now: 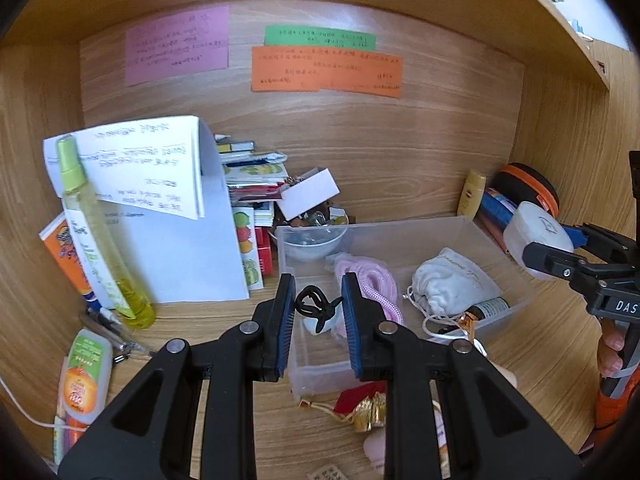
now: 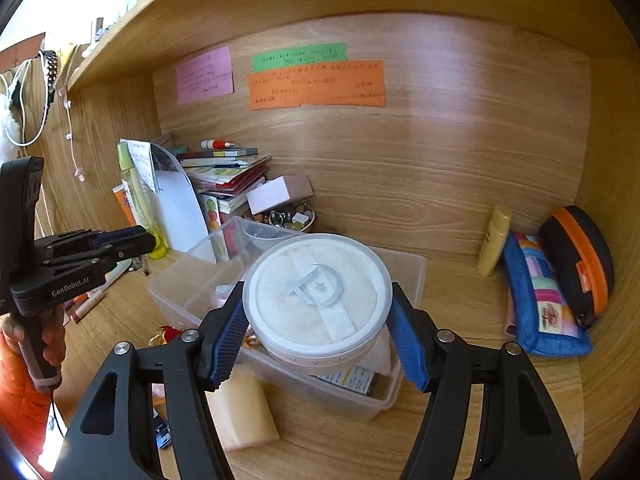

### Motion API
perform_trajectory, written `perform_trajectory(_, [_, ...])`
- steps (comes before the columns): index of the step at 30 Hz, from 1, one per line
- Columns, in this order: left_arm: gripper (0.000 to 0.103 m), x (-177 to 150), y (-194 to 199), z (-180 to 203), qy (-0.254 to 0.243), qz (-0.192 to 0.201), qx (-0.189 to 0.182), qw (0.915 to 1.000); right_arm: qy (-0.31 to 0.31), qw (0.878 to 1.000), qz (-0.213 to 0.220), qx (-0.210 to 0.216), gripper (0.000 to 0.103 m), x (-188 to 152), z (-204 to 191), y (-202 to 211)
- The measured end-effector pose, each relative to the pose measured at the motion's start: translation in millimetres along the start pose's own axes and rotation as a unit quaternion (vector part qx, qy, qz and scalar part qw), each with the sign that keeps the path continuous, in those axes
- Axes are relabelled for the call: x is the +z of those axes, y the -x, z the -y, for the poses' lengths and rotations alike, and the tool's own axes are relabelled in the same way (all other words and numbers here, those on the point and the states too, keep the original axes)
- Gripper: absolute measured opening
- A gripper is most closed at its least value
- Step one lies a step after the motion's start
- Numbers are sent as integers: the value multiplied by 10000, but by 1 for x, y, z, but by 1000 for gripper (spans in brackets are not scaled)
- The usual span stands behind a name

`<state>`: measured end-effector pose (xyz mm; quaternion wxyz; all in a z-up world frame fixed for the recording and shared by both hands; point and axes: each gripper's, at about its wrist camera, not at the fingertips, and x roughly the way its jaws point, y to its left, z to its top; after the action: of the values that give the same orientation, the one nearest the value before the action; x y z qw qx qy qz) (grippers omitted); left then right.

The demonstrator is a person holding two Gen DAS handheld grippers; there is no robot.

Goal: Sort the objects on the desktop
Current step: 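Carry the white round jar with the right tool into the clear box and release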

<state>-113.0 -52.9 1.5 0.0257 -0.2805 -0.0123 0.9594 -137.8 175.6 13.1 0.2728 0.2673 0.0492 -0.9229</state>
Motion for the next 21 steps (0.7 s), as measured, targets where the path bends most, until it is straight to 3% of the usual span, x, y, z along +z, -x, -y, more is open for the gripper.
perform_trajectory(6, [23,-2,-27,2,230,-245,-317,9989,-188,9996,-217,49,62,-6,6,-23])
perform_trajectory(13, [23,-12,-50,5,242,-529,-408,9975,-293,9980,-545,105,62,-18,8,-44])
perform_trajectory(21, [23,-19,-56,11,141,-636,-306,9974,-293,9961,-814,-176,62,-26,7,-60])
